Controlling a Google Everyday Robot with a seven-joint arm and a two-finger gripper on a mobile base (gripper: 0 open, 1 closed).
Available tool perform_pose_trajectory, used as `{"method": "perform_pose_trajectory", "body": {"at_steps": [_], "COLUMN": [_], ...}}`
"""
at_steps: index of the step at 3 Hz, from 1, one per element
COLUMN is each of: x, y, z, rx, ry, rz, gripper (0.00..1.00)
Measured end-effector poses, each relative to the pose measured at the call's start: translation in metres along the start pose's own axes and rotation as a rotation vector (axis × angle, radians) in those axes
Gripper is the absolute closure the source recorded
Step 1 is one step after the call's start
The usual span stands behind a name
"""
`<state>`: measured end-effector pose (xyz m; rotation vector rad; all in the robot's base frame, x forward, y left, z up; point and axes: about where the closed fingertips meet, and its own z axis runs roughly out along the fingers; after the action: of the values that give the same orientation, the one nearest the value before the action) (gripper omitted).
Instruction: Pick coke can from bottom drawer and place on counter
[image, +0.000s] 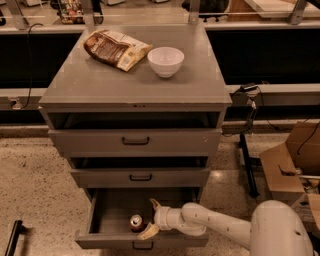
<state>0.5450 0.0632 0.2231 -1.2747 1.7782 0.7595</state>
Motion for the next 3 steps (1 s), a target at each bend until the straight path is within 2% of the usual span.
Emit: {"method": "perform_pose_trajectory", "body": {"at_steps": [2,3], "x": [-0.002,0.0], "y": [-0.002,-0.001], "z": [0.033,0.041], "rx": [-0.031,-0.045], "ry": [-0.05,-0.058], "rz": [-0.008,0.008], "gripper": [0.0,0.18]}}
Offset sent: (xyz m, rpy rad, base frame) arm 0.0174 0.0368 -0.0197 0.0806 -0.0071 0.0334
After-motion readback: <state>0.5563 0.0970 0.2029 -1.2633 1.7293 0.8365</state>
